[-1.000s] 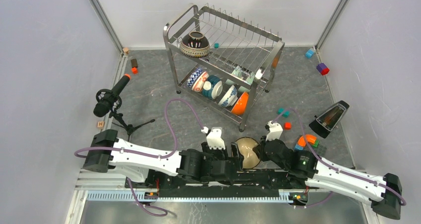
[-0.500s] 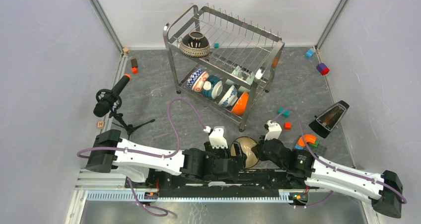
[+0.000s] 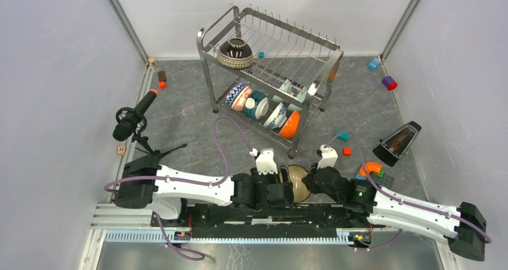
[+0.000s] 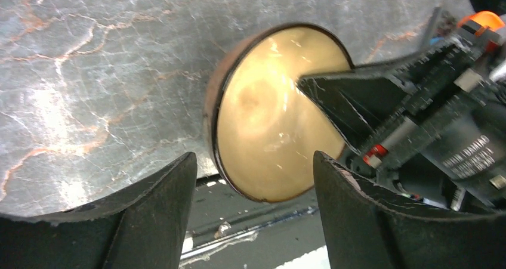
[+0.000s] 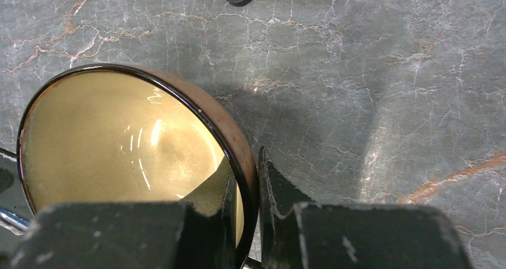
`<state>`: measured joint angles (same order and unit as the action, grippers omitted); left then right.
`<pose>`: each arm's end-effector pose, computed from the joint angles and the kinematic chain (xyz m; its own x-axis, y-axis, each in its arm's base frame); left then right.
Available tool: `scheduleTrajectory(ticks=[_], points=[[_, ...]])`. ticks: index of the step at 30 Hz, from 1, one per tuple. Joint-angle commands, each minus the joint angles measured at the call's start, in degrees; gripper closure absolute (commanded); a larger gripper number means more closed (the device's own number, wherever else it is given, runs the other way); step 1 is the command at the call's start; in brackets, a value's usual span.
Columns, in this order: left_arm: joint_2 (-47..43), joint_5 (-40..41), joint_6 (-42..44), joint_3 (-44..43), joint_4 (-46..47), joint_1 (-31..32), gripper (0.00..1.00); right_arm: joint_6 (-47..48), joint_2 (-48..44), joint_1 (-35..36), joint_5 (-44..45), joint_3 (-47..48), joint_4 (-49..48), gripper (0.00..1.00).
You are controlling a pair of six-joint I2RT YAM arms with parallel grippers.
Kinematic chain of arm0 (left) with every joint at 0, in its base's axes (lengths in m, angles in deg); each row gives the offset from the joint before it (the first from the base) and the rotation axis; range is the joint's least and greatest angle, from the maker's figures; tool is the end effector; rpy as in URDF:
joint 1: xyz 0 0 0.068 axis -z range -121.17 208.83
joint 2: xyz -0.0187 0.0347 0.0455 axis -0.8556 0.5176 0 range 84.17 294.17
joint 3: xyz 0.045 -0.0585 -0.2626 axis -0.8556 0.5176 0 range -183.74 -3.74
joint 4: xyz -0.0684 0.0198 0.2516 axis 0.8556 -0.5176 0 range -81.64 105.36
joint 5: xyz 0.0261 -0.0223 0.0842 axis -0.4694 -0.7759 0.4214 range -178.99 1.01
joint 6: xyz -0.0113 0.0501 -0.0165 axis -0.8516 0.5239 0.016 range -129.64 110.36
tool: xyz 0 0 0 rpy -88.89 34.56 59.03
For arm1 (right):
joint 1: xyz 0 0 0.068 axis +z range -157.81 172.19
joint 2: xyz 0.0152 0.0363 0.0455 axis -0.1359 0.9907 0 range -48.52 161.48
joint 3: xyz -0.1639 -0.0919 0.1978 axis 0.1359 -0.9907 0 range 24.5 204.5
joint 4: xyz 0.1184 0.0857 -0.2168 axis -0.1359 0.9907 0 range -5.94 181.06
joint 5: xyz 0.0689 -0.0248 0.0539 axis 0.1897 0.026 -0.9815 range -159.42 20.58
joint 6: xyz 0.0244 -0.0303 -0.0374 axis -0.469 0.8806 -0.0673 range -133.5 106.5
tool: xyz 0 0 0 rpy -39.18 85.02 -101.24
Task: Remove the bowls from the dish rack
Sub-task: Pick up the bowl from the dish rack.
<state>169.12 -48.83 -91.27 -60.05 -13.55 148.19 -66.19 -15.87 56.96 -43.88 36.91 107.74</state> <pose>0.0263 -0.2946 0.2263 -0.7537 -0.2280 -0.6165 0.1013 0.8864 -0.4517 0.0670 0.1063 0.1538 -0.7231 0.1490 -0.6745 -0.1794 0.9024 0.3917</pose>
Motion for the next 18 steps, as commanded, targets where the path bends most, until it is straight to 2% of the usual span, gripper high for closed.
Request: scheduleTrajectory(ticks=[1,7,14,18], points=[[2.54,0.65,-0.39,-3.89,-4.60,-2.07,0.25,-1.74,-0.69,0.17,0.54,4.16,-5.18,1.00],[6.69,3.40,-0.21,-8.49,-10.54,-2.45,0.35,-1.54,-0.31,0.18,0.37,5.04,-4.53,1.00],[10.27,3.21,0.83,-11.38,-12.56,-2.78,0.55,-1.28,-0.04,0.18,0.35,5.85,-4.16,1.00],[11.68,2.74,1.26,-11.54,-12.68,-3.44,0.59,-1.28,-0.04,0.17,-0.01,5.93,-4.26,1.00]])
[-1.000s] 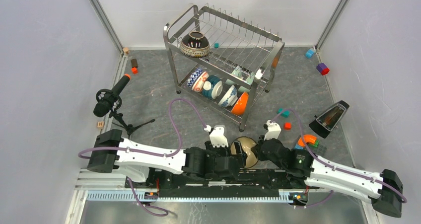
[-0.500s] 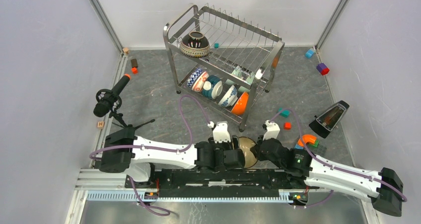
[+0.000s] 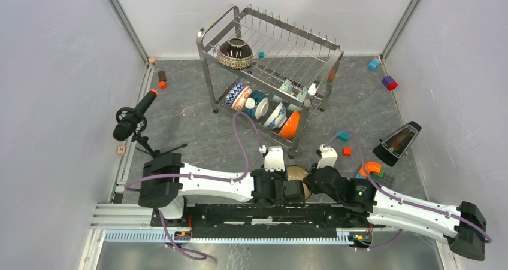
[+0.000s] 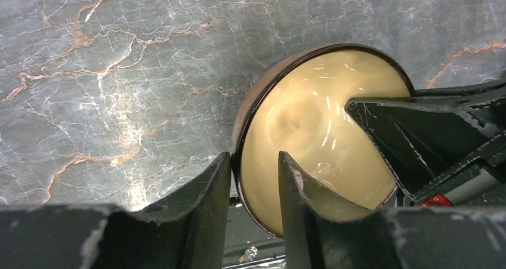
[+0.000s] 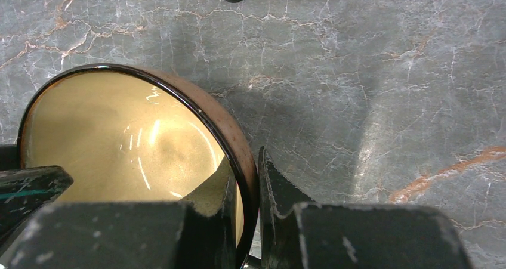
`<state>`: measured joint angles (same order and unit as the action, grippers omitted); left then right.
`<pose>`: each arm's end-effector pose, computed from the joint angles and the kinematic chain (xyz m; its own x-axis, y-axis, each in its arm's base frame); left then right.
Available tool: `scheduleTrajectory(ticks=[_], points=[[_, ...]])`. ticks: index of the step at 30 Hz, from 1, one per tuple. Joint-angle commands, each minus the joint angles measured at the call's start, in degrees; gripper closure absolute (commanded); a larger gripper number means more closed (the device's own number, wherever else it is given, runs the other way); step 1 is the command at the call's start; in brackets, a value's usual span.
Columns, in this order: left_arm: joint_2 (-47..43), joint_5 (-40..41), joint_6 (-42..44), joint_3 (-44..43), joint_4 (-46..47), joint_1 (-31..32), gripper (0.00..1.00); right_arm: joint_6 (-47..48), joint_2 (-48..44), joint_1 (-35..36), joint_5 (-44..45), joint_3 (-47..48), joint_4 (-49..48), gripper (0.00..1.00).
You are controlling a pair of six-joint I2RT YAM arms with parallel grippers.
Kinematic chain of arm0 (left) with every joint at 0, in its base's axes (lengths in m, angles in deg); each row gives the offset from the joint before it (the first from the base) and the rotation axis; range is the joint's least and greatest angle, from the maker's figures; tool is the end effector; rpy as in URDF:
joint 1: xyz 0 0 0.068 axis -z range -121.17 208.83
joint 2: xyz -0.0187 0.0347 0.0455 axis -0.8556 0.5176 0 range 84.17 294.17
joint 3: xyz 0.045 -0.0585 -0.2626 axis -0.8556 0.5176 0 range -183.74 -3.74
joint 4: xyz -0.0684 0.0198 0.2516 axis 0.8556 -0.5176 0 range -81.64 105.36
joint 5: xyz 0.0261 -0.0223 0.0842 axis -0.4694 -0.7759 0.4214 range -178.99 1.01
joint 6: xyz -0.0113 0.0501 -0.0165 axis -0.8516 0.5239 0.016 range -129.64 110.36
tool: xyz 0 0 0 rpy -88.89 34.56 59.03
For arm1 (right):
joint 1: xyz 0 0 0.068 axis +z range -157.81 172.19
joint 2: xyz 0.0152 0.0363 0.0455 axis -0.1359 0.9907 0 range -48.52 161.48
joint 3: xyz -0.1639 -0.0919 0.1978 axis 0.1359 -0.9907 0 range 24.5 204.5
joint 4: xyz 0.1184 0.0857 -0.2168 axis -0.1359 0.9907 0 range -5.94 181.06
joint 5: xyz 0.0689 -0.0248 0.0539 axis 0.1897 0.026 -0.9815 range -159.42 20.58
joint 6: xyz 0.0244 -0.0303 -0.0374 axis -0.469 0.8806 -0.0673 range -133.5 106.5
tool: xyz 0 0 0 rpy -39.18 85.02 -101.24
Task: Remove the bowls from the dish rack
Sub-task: Pick up the bowl from the dish rack.
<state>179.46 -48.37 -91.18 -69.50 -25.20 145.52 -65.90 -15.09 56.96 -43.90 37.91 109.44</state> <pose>0.0418 -0.3196 0.2128 -0.7449 -0.1243 -0.6555 0.0559 0.9674 -0.2469 0.0671 0.1064 0.1558 -0.7298 0.1285 -0.6715 -0.1790 0.9120 0.3692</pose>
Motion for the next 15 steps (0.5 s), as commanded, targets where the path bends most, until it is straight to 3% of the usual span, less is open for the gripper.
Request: scheduleTrajectory(ticks=[1,7,15], points=[[1.70,2.06,1.20,-2.10,-1.17,-0.96,0.59,-1.43,-0.72,0.16,-0.16,4.94,-5.98,1.00],[2.68,1.22,1.29,-1.66,-1.27,-1.89,0.62,-1.00,-0.42,0.15,-0.71,5.41,-6.40,1.00],[3.00,1.04,2.31,-1.94,-1.25,-2.15,0.86,-0.46,0.67,0.16,-1.48,5.57,-7.10,1.00]])
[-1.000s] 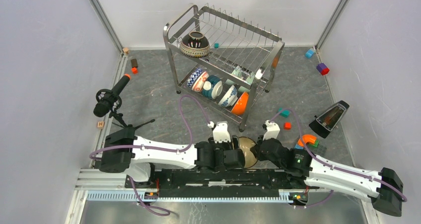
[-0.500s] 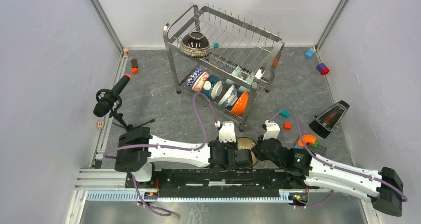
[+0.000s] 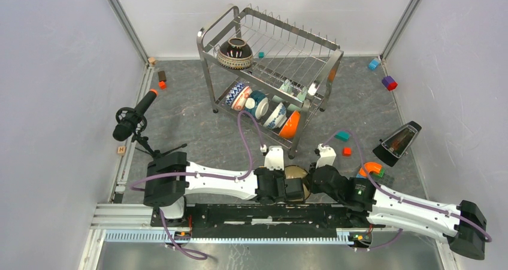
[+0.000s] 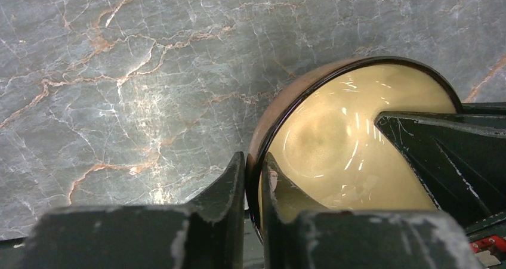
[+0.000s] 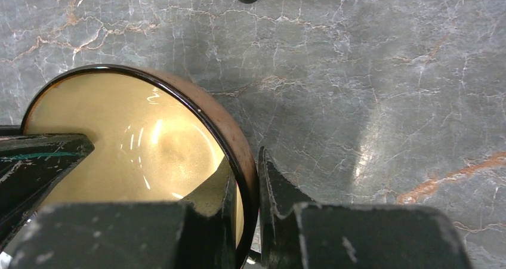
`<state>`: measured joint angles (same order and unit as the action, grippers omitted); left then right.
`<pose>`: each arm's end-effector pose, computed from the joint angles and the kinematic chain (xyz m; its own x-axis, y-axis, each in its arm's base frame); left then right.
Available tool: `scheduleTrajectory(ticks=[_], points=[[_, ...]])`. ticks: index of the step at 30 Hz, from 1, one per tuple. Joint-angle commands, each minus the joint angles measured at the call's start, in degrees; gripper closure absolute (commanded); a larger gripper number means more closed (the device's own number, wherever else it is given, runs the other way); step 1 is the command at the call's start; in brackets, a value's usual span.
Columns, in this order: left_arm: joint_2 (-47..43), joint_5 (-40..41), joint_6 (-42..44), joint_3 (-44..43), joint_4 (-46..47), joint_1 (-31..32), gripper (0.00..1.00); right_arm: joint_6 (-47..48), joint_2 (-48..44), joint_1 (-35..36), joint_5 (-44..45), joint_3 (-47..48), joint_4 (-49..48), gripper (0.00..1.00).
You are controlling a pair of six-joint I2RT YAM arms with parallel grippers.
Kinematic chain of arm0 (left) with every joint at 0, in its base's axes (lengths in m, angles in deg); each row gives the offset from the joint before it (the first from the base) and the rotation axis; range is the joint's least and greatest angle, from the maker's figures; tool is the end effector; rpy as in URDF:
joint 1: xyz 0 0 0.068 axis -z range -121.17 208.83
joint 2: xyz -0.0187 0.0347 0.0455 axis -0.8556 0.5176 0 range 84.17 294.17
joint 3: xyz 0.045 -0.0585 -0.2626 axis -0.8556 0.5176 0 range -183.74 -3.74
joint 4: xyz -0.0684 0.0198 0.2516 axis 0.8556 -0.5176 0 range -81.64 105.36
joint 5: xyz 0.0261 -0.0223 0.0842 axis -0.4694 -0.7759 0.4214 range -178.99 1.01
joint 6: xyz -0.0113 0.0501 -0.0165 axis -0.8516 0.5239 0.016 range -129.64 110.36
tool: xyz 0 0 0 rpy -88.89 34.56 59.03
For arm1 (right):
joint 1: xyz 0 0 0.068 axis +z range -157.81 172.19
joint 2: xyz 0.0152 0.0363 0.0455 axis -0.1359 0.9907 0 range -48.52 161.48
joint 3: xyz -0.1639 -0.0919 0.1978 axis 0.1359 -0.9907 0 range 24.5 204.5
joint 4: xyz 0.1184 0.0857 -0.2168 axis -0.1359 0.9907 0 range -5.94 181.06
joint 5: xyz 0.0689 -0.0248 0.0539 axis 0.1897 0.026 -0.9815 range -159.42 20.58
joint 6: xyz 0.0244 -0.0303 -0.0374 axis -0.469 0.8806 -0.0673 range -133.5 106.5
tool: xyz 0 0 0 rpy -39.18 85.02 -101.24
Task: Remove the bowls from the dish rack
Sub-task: Pick up the bowl from the dish rack.
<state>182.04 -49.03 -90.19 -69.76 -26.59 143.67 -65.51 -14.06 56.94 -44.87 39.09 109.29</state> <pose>0.0520 -0.3208 0.1994 -0.7513 -0.0871 -0.6541 0.0375 0.9840 -0.1740 0.0680 0.1096 0.1606 -0.7358 0.1205 -0.6664 -0.1913 0.9070 0.3752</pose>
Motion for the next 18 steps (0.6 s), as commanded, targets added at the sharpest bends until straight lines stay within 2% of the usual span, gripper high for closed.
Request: scheduleTrajectory(ticks=[1,2,6,13,18], points=[[0.40,1.69,1.38,-1.66,0.12,-0.29,0.91,-0.74,-0.35,0.20,-0.51,4.39,-6.86,1.00],[0.37,1.69,1.51,-1.58,0.17,-0.32,0.97,-0.60,-0.33,0.20,-0.54,4.31,-6.91,1.00],[-0.29,1.85,2.05,-1.27,0.14,-0.28,0.98,0.33,-0.61,0.15,-0.60,4.36,-6.39,0.99],[-2.40,2.34,3.03,0.12,0.70,-0.33,0.98,2.65,-2.03,0.19,-1.80,4.34,-6.32,0.64],[-4.15,2.19,3.64,1.21,1.95,-0.30,0.98,3.72,-2.60,0.19,-2.28,4.60,-6.47,0.46]])
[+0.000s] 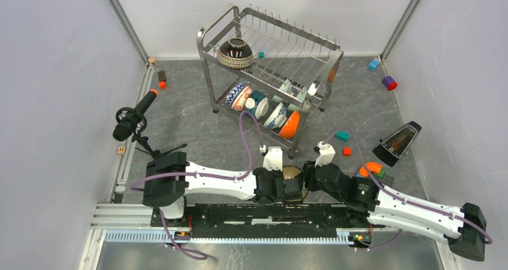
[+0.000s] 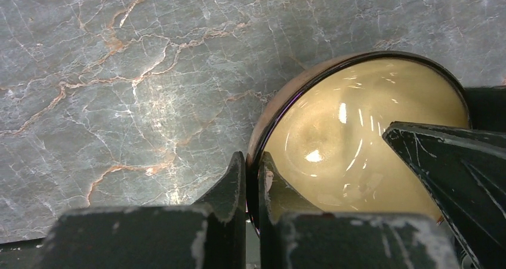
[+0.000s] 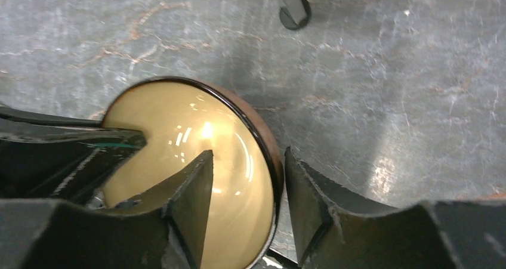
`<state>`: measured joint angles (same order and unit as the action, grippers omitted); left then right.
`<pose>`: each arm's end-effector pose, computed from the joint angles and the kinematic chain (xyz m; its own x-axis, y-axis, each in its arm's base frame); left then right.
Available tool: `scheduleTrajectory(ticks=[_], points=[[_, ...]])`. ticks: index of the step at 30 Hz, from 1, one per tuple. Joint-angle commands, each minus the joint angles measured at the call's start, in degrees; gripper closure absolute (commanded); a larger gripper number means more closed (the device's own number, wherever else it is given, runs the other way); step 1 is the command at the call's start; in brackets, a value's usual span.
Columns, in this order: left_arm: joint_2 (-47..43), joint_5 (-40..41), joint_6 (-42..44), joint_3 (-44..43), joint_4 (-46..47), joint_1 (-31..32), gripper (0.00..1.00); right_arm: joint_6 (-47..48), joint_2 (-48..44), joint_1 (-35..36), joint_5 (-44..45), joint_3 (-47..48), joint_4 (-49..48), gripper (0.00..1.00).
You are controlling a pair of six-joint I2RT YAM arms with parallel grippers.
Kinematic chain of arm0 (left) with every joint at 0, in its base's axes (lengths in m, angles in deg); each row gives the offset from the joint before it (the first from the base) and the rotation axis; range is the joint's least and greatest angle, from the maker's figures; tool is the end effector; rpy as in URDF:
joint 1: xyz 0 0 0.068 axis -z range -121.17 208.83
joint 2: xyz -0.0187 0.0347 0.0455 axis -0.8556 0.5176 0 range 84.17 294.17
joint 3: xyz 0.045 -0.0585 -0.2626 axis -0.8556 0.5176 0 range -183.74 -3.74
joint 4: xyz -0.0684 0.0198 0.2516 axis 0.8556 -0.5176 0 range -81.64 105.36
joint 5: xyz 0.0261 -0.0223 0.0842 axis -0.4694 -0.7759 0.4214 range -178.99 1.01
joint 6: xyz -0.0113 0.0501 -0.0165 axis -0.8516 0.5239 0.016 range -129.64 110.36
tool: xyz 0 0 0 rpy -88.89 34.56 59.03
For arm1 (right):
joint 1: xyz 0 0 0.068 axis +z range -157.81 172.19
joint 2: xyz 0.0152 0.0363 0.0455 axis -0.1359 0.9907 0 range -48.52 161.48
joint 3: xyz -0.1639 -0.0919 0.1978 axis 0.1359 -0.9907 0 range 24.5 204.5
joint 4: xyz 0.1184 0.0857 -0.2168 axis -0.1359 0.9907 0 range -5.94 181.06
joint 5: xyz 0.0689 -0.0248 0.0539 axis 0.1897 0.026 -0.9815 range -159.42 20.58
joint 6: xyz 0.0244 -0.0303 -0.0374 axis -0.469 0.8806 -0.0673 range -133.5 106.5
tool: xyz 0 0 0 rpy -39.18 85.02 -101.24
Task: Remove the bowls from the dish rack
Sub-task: Pick up the bowl from the dish rack.
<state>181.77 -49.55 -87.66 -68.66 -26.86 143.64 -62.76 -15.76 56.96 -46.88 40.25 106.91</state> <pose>0.0515 -0.3166 0.1954 -0.7559 -0.0301 -0.6540 0.0711 0.9893 -0.1276 0.0685 0.1134 0.1735 -0.7163 0.1216 -0.6871 -0.2565 0.8699 0.4213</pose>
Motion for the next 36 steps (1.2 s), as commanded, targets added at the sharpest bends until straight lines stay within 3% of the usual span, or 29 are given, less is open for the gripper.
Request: scheduleTrajectory(ticks=[1,5,11,22,30,36], points=[[-4.16,2.71,1.15,0.39,2.32,-0.23,0.98,1.08,-0.86,0.12,-0.31,3.64,-3.95,0.42],[-5.91,3.18,1.35,1.09,2.54,-0.24,0.98,2.31,-1.03,0.12,0.25,5.63,-1.15,0.22],[-10.46,4.71,1.68,3.65,2.35,-0.86,0.98,5.68,-4.40,0.21,2.15,10.29,5.10,0.02],[-25.66,7.57,-0.22,12.04,-3.83,-5.89,0.98,10.67,-16.45,0.11,4.77,11.06,10.72,0.02],[-38.41,6.20,4.40,18.68,-5.85,-18.30,0.98,10.35,-24.10,0.18,8.97,3.87,5.85,0.02],[-38.11,4.39,11.33,17.20,-5.70,-25.65,0.98,11.69,-21.78,0.18,7.68,1.58,1.67,0.02]])
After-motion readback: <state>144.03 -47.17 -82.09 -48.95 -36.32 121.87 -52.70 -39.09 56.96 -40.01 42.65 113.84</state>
